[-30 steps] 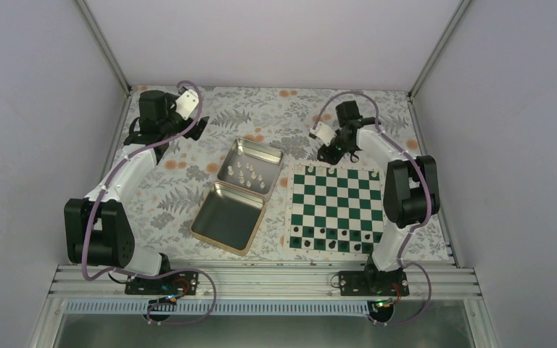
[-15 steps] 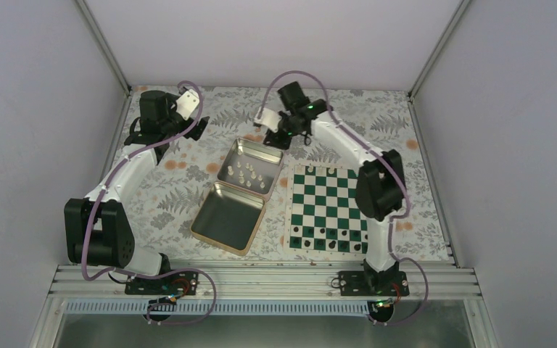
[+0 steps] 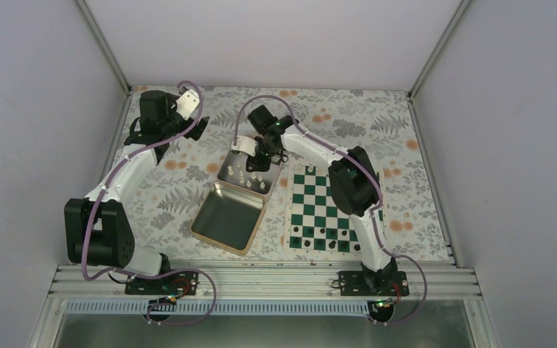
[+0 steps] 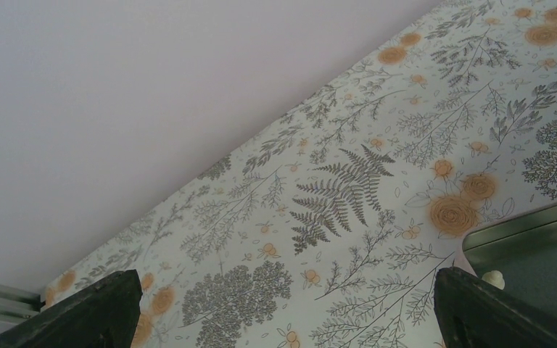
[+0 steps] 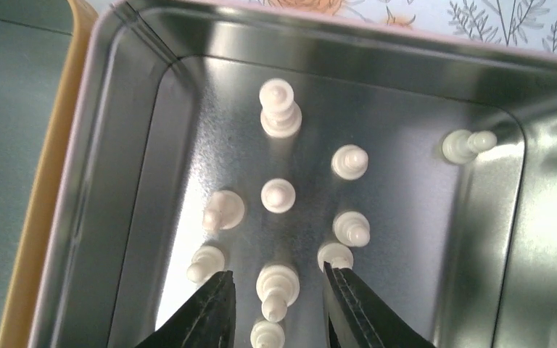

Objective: Set up the chess pieces on the board
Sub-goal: Pick up the chess piece from the storage box.

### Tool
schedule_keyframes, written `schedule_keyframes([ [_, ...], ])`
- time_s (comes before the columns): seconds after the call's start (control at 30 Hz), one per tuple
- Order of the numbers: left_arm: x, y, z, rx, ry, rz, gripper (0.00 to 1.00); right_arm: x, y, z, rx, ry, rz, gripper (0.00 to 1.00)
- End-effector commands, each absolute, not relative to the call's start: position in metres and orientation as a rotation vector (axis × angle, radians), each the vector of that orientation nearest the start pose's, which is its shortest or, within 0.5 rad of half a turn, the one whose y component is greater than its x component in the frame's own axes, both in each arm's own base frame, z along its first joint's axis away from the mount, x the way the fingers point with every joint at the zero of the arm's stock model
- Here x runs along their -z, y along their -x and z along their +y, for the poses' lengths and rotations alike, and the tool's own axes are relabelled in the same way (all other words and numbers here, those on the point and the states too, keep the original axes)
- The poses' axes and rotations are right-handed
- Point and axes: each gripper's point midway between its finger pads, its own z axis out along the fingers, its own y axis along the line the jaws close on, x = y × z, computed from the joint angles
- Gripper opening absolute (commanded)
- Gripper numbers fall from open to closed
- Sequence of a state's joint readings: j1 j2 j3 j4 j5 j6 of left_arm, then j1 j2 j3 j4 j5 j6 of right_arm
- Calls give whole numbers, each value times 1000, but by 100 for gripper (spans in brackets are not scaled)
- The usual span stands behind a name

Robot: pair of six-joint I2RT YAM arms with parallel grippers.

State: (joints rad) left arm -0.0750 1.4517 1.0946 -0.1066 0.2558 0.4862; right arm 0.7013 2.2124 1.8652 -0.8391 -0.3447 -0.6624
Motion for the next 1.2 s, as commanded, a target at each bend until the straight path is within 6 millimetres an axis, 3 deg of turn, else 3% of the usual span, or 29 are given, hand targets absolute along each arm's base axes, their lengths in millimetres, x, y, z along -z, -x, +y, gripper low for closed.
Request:
schedule_keyframes([
  [0.0,-245,-451,-81,12,-722,1867,100,-74,-353,369,-450,1792,2097,33],
  [0.27,-245,-450,-81,13,-723,1868,100,-62,-352,361,-408,1801,2121,33],
  [1.17,-245,-449,-81,10,-728,1865,100,-46,-355,368,-430,1807,2118,33],
])
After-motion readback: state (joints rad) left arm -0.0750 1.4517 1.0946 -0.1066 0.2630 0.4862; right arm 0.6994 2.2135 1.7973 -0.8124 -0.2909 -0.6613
